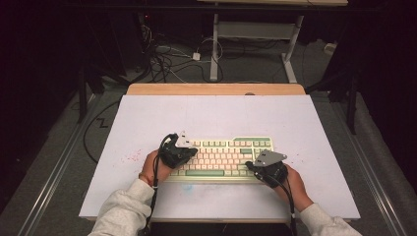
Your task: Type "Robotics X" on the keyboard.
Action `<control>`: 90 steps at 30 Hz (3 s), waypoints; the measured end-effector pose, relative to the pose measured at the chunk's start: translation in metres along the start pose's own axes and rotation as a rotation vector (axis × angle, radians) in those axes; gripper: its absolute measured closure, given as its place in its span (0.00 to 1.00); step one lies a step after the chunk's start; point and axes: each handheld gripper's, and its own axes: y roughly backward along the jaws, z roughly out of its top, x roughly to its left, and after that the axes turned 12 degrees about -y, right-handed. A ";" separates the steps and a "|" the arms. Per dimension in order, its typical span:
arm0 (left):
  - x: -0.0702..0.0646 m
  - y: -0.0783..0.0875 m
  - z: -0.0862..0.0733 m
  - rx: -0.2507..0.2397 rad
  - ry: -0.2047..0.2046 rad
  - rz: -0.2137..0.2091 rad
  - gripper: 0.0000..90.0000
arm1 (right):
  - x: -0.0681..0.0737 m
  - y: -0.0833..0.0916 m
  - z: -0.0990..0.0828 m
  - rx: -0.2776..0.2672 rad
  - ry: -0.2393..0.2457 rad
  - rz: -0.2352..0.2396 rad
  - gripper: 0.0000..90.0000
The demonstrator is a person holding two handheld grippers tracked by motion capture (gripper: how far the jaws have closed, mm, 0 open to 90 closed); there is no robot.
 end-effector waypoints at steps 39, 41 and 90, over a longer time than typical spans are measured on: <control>-0.007 0.013 0.005 -0.026 -0.057 0.052 0.98 | -0.003 0.011 0.001 -0.038 -0.017 -0.001 1.00; -0.007 0.016 0.005 -0.035 -0.062 0.060 0.98 | -0.003 0.014 0.002 -0.050 -0.017 -0.001 1.00; -0.018 0.067 -0.056 -0.178 -0.061 0.206 0.97 | -0.009 0.024 0.018 -0.104 -0.036 0.004 1.00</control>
